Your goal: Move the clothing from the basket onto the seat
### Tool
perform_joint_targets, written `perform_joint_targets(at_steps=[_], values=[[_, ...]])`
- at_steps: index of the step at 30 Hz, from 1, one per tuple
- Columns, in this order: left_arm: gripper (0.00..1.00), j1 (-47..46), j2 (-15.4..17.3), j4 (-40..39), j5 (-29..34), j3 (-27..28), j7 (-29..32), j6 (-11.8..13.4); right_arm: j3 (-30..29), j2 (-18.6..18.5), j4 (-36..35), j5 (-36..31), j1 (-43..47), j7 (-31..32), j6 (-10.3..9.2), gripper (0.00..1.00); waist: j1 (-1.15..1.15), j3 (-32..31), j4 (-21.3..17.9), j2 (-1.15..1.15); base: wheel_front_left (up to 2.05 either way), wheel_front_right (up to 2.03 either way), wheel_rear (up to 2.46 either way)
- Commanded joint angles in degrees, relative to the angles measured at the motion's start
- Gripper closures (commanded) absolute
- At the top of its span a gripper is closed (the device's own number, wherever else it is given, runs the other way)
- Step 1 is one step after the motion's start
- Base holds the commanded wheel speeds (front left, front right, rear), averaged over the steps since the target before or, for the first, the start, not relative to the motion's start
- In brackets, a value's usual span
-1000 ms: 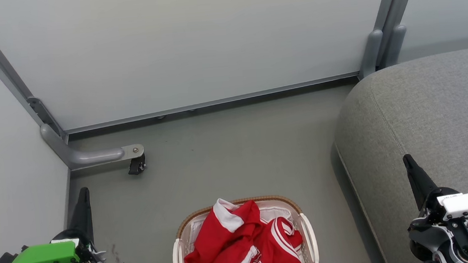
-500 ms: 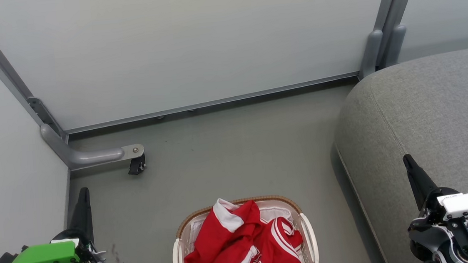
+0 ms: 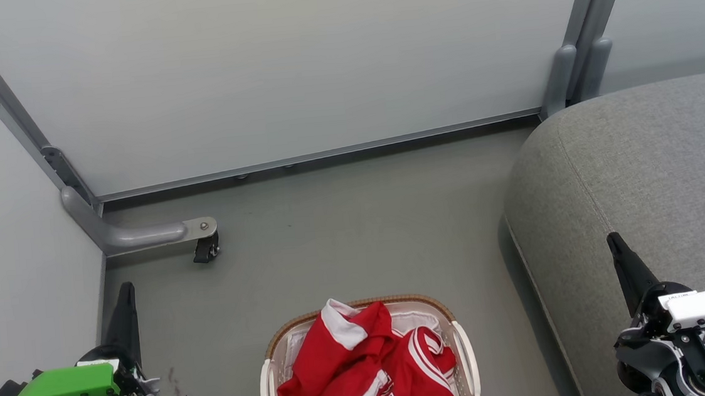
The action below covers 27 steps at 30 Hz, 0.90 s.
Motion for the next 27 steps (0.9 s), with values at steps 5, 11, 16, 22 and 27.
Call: perform_joint_targets(at_steps=[5,11,16,22,27], values=[[1.00,-0.57,0.32,-0.08,-0.18,0.08,0.20,-0.38,0.03,-0.36,0.13,0.21,-0.49,0.02,-0.01,1.00,0.00,0.00,0.00,0.00,0.00,0.00,0.00],[1.00,-0.57,0.32,-0.08,-0.18,0.08,0.20,-0.38,0.03,-0.36,0.13,0.21,-0.49,0.02,-0.01,1.00,0.00,0.00,0.00,0.00,0.00,0.00,0.00],[1.00,-0.57,0.32,-0.08,-0.18,0.08,0.20,-0.38,0.03,-0.36,0.13,0.21,-0.49,0.02,-0.01,1.00,0.00,0.00,0.00,0.00,0.00,0.00,0.00],[1.00,-0.57,0.31,-0.08,-0.18,0.08,0.20,-0.38,0.03,-0.36,0.13,0.20,-0.49,0.02,-0.01,1.00,0.00,0.00,0.00,0.00,0.00,0.00,0.00],[1.00,-0.57,0.31,-0.08,-0.18,0.08,0.20,-0.38,0.03,-0.36,0.13,0.20,-0.49,0.02,-0.01,1.00,0.00,0.00,0.00,0.00,0.00,0.00,0.00]])
